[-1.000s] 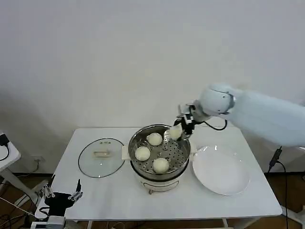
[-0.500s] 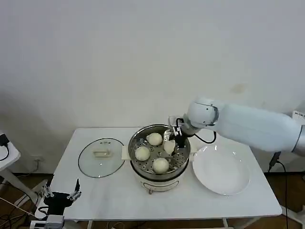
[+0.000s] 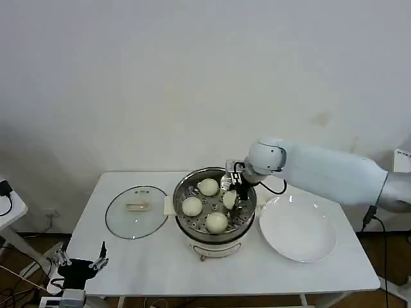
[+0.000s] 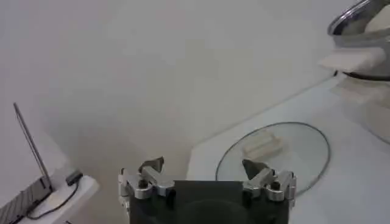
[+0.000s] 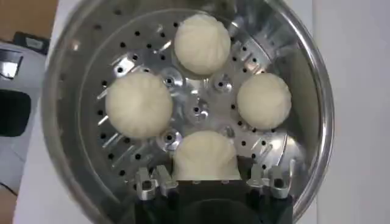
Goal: Take steamed baozi put them in steamer then cover it.
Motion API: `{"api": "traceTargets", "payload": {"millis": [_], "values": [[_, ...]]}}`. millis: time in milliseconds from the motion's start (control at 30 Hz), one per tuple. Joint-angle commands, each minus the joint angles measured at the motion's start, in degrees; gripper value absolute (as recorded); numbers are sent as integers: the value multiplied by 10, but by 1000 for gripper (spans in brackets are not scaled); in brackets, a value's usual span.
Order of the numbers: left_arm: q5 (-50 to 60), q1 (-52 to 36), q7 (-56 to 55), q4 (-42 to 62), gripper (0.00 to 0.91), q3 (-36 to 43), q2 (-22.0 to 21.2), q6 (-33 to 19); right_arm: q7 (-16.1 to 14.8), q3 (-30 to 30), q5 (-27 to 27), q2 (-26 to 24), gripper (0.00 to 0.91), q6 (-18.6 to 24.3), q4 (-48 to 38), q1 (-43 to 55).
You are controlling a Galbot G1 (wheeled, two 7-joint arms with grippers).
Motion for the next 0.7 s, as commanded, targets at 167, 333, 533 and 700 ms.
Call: {"api": "traceTargets", "payload": {"millis": [167,333,533,700], "values": [[0,1,-1,0,907,0,-1,-1,-3,5,-22,10,695,4,-25,-11],[0,0,-1,0,907,1,-1,0,-3,8,-24,12,695,5,-27,-15],[0,0,-1,1,907,1,-2,0,-4,12,-31,12,907,9,-28,-20],[-1,1,-1,0,907,-1,-1,-1,-4,16,-35,8,907,12,-26,-14]]}}
